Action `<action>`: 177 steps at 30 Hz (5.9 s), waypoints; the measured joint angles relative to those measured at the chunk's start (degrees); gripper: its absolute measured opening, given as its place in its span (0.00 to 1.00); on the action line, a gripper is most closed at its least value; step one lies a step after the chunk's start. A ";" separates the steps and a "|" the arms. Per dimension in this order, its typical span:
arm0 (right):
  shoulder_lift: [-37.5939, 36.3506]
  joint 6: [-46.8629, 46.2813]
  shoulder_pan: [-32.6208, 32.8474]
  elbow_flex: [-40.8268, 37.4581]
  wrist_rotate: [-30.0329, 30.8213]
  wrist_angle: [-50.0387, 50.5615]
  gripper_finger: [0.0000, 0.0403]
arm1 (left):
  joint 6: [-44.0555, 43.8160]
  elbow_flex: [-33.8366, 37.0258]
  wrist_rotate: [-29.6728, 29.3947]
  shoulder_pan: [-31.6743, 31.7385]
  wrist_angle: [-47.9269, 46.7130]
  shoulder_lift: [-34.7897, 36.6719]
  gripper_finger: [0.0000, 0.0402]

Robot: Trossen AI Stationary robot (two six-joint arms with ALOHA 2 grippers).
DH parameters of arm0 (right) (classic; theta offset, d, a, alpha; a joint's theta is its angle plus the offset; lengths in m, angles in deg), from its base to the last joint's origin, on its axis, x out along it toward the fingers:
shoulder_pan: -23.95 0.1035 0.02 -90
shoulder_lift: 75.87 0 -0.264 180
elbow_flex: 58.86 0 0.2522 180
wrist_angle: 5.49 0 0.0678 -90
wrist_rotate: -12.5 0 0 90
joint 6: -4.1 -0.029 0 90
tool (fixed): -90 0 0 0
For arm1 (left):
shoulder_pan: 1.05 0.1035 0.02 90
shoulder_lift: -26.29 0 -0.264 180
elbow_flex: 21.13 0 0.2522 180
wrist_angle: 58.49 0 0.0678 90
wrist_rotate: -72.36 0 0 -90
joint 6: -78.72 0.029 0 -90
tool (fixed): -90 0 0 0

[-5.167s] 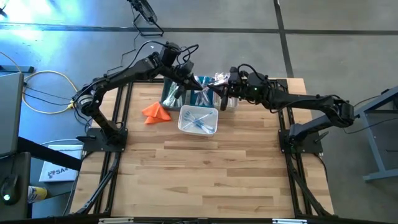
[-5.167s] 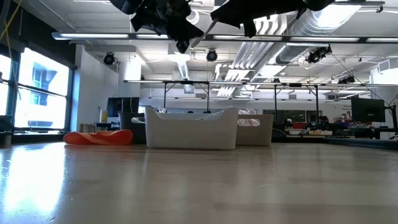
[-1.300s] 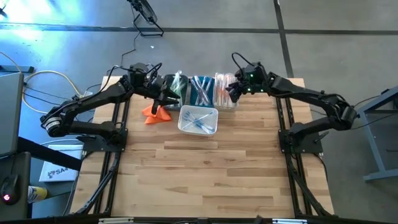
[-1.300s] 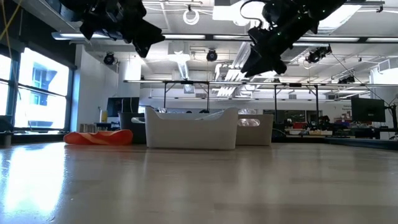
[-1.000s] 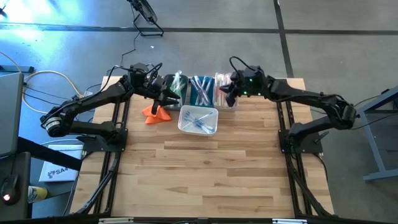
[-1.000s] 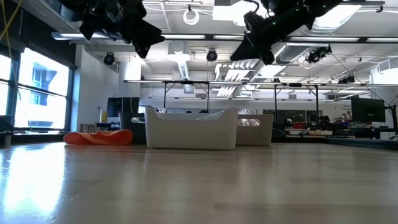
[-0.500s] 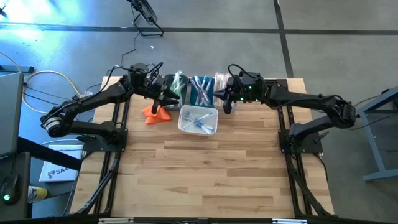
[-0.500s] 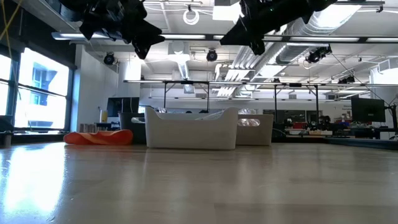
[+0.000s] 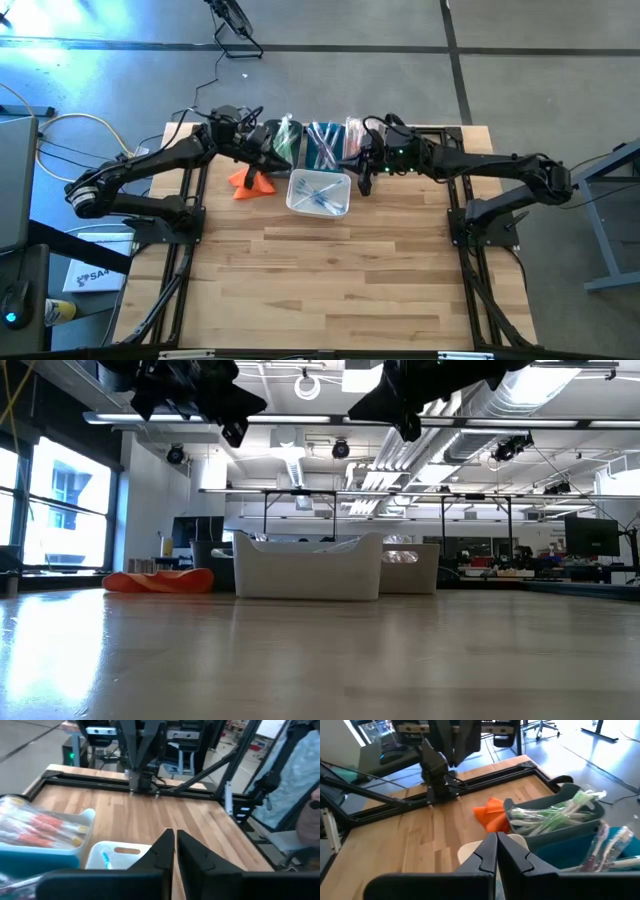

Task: Pick & Place Toothbrushes
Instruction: Return to Home Position

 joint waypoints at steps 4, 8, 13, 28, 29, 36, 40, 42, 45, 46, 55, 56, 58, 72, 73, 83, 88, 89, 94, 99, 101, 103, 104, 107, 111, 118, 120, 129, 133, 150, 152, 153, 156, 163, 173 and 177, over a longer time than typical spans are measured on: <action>0.00 -5.13 1.38 0.00 0.01 0.42 0.01 | -1.61 -0.02 1.52 -0.40 -0.23 0.00 0.07; 0.00 -5.94 2.52 0.00 -0.01 0.35 0.01 | -1.65 -0.02 1.96 -0.29 -1.91 -0.38 0.08; 0.00 -0.02 3.13 0.00 0.18 0.07 0.01 | 2.46 -0.02 0.35 -0.21 -2.05 -0.46 0.08; -3.27 -4.77 5.22 0.02 -3.91 1.37 0.01 | 6.72 -0.02 -3.22 -11.51 -4.97 4.28 0.08; -3.72 -4.66 5.52 0.01 -3.93 1.38 0.01 | 7.36 -0.02 -4.31 -12.11 -6.54 5.58 0.08; -6.82 -4.23 9.09 0.02 -1.64 2.47 0.01 | 9.09 3.66 -8.69 -16.32 -11.13 16.73 0.08; -8.64 -3.48 10.77 0.00 0.20 3.48 0.01 | 6.47 9.30 -14.17 -17.23 -8.18 25.10 0.08; -9.92 -3.41 11.34 0.00 0.20 3.54 0.01 | 4.61 11.90 -16.61 -17.10 -7.29 29.38 0.08; -11.38 -3.02 12.48 0.00 0.23 4.10 0.01 | 2.73 15.01 -20.05 -17.10 -7.39 35.16 0.08; -12.05 -2.95 12.87 0.00 0.24 4.69 0.01 | 2.23 15.81 -20.60 -17.10 -7.78 37.04 0.08; -16.59 -1.93 16.76 -0.02 6.94 7.72 0.01 | 1.36 19.66 -26.20 -17.10 -15.93 54.58 0.08; -17.00 -1.64 17.18 -0.02 7.47 7.54 0.01 | 1.13 19.92 -27.00 -17.10 -16.73 56.26 0.08; -17.96 -1.44 17.83 -0.02 7.78 7.36 0.01 | 0.51 20.48 -28.09 -17.10 -17.49 59.01 0.08; -24.31 -1.66 18.87 -0.02 9.91 11.96 0.01 | -1.06 20.90 -33.36 -17.08 -23.97 63.10 0.08; -25.38 -1.68 18.85 -0.02 10.75 12.92 0.01 | -1.36 20.90 -33.35 -17.08 -24.24 63.10 0.08; -37.35 -1.51 18.85 -9.76 15.25 9.28 0.01 | -1.47 20.87 -32.38 -17.08 -24.46 63.12 0.08; -44.70 -1.97 18.85 -15.37 15.24 7.57 0.01 | -1.47 20.87 -32.28 -17.08 -24.46 63.12 0.08; -46.10 -1.97 18.85 -16.50 15.24 7.14 0.01 | -1.47 20.87 -32.28 -17.08 -24.48 63.12 0.08; -53.45 -1.94 18.85 -22.86 15.24 4.29 0.01 | -1.49 20.87 -32.22 -17.08 -24.46 63.12 0.08; -60.95 -1.76 18.85 -28.63 15.23 1.71 0.01 | -1.59 20.85 -31.97 -17.08 -25.02 63.12 0.08; -63.73 -1.75 18.85 -30.29 15.21 1.42 0.01 | -1.78 20.85 -31.97 -17.08 -25.48 63.12 0.08; -66.29 -1.73 18.85 -31.56 15.22 1.16 0.01 | -1.93 20.85 -31.95 -17.08 -25.49 63.12 0.08; -67.50 -1.73 18.85 -32.09 15.23 1.22 0.01 | -1.94 20.85 -31.95 -17.08 -25.49 63.12 0.08; -70.63 -1.72 18.85 -33.65 15.21 1.16 0.01 | -1.93 20.85 -31.95 -17.08 -25.49 63.12 0.08; -74.21 -1.50 18.85 -36.46 15.21 1.31 0.01 | -1.91 20.84 -31.95 -17.08 -25.58 63.12 0.08; -74.88 -1.90 18.83 -40.77 18.98 -2.26 0.01 | -1.84 20.81 -31.95 -17.08 -26.01 63.12 0.08; -74.89 -3.00 18.84 -42.14 19.51 -1.99 0.01 | -1.71 20.81 -31.93 -17.08 -26.45 63.12 0.08; -74.88 -0.86 18.83 -47.35 17.97 -1.97 0.01 | -1.57 24.00 -31.94 -17.08 -24.61 63.10 0.08; -74.88 1.27 18.84 -49.89 16.19 -4.29 0.01 | -1.20 28.53 -32.71 -17.09 -20.71 63.12 0.08; -74.88 4.48 18.83 -56.13 13.62 -4.21 0.01 | -0.81 39.16 -34.73 -17.08 -13.26 63.12 0.08; -74.88 4.54 18.85 -56.15 13.64 -3.27 0.01 | -0.31 40.05 -34.73 -17.08 -13.06 63.12 0.08; -74.88 4.86 18.85 -56.15 13.64 -3.25 0.01 | -0.18 40.73 -34.73 -17.08 -12.83 63.12 0.08; -74.88 6.02 18.85 -56.15 13.67 -2.96 0.01 | -0.14 42.50 -34.90 -17.08 -10.57 63.09 0.08; -74.56 8.27 18.83 -56.17 17.75 -2.38 0.01 | 0.08 42.59 -36.93 -17.08 -10.77 62.43 0.08; -73.24 8.68 18.84 -56.19 17.66 -2.12 0.01 | 0.05 42.69 -38.37 -17.08 -11.22 61.86 0.08; -73.24 8.64 18.83 -56.22 17.67 -2.03 0.01 | 0.04 42.73 -38.37 -17.08 -11.26 61.88 0.08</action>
